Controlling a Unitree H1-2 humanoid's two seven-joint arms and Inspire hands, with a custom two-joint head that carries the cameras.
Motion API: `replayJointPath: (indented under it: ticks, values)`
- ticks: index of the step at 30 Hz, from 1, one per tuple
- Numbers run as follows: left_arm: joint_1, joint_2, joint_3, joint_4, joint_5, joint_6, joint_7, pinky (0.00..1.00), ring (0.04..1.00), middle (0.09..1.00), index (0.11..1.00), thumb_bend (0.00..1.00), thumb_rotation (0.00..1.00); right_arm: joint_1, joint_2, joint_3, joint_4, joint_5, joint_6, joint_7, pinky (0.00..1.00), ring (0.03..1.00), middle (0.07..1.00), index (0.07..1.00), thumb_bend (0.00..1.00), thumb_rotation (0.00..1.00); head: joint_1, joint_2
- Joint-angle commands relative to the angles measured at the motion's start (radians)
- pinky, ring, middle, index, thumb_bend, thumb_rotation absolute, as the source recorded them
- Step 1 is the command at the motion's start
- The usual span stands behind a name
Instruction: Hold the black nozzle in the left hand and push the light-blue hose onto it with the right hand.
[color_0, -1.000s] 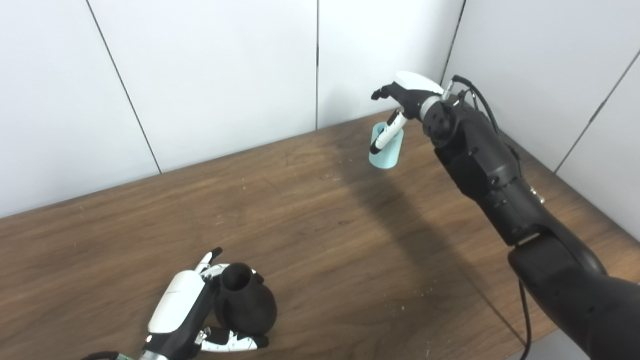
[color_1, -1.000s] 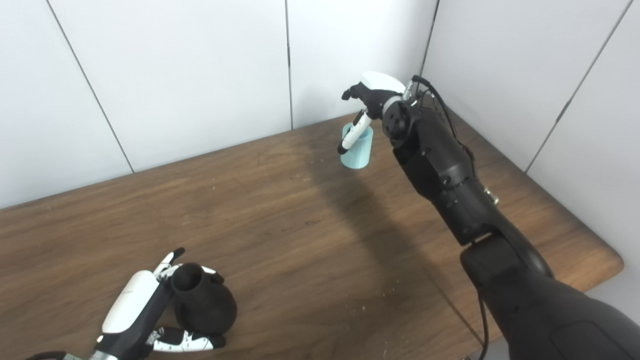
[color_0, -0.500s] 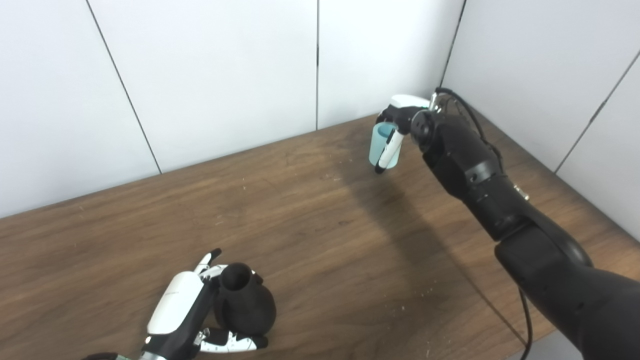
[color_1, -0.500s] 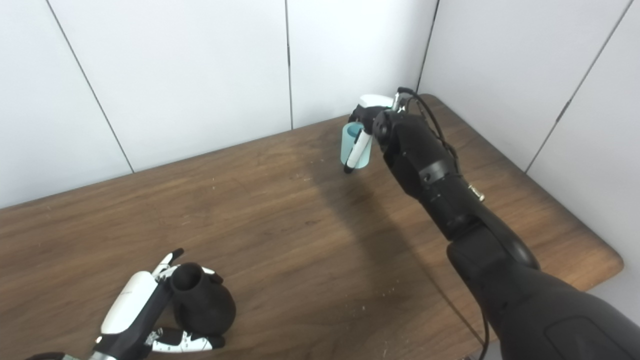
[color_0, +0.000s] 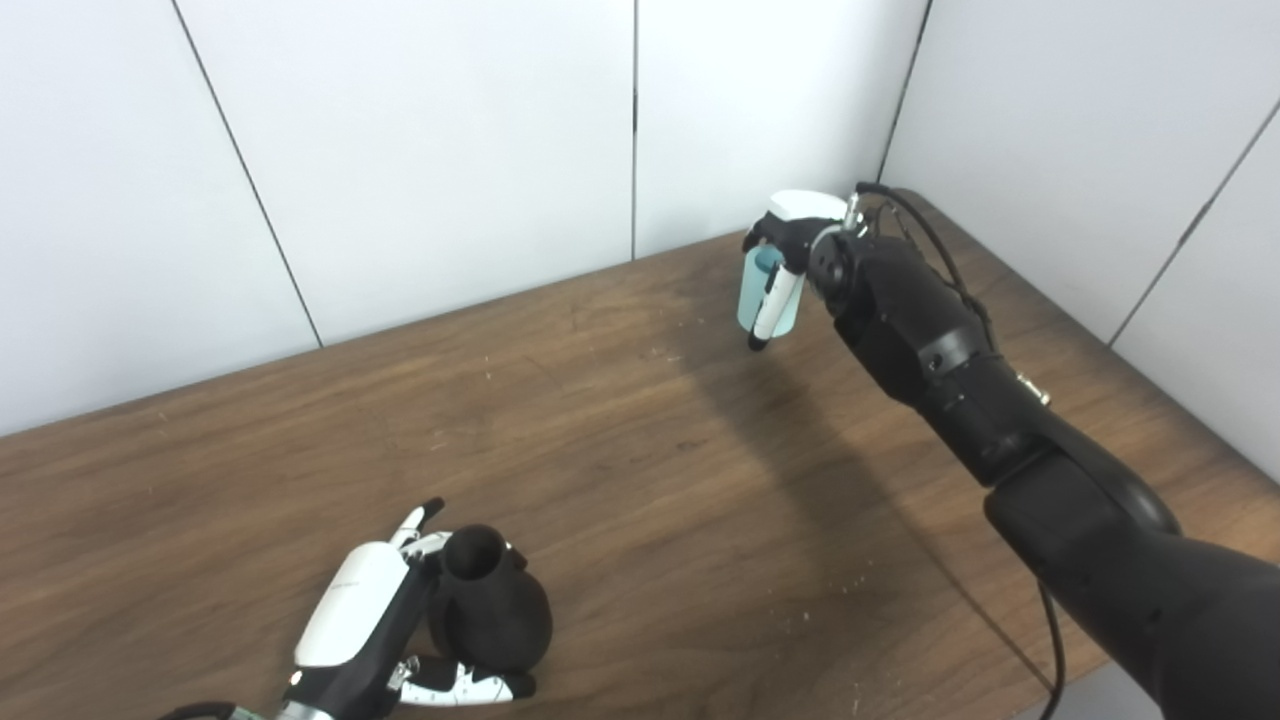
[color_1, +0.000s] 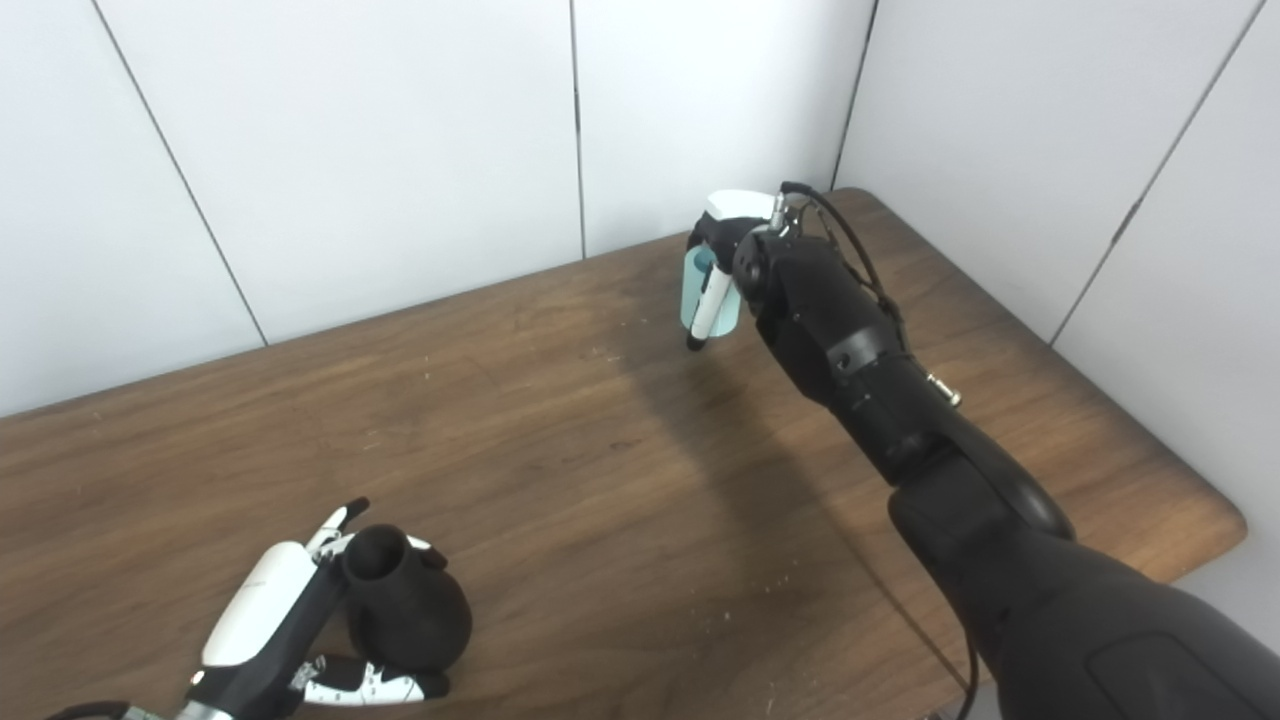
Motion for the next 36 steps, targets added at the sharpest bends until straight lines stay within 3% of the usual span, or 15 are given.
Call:
replayJointPath:
  ticks: [1,11,22,25,28,36]
  values:
    - [0.05,0.05,-0.021,0.04,0.061,0.055,-0.09,1.0,0.702,0.477,0.496,0.52,0.0,-0.047,-0.027,-0.002,0.003,0.012,-0.009,-0.052,0.61,0.707,0.81,0.821,0.89,0.01,0.0,0.003]
    - [0.05,0.039,-0.025,0.042,0.068,0.061,-0.086,1.0,0.691,0.471,0.499,0.52,0.0,-0.047,-0.034,0.037,0.033,0.046,-0.017,-0.11,0.58,0.696,0.779,0.773,0.88,0.0,0.005,0.004]
    - [0.05,0.042,-0.02,0.03,0.054,0.065,-0.095,1.0,0.687,0.462,0.504,0.52,0.0,-0.05,-0.049,0.069,0.041,0.051,-0.005,-0.112,0.47,0.52,0.605,0.645,0.82,0.0,0.001,0.015]
    - [0.05,0.039,-0.022,0.037,0.054,0.062,-0.092,1.0,0.687,0.462,0.504,0.52,0.0,-0.046,-0.048,0.067,0.042,0.051,-0.019,-0.148,0.4,0.463,0.509,0.612,0.62,0.0,0.0,0.016]
    - [0.05,0.036,-0.024,0.04,0.053,0.06,-0.092,1.0,0.684,0.464,0.502,0.52,0.0,-0.038,-0.049,0.067,0.047,0.054,-0.046,-0.2,0.33,0.395,0.481,0.55,0.53,0.0,-0.001,0.017]
    - [0.043,0.036,-0.025,0.041,0.047,0.058,-0.097,1.0,0.681,0.465,0.501,0.52,0.0,-0.029,-0.045,0.05,0.058,0.051,-0.045,-0.34,0.36,0.408,0.512,0.517,0.52,0.0,0.006,0.019]
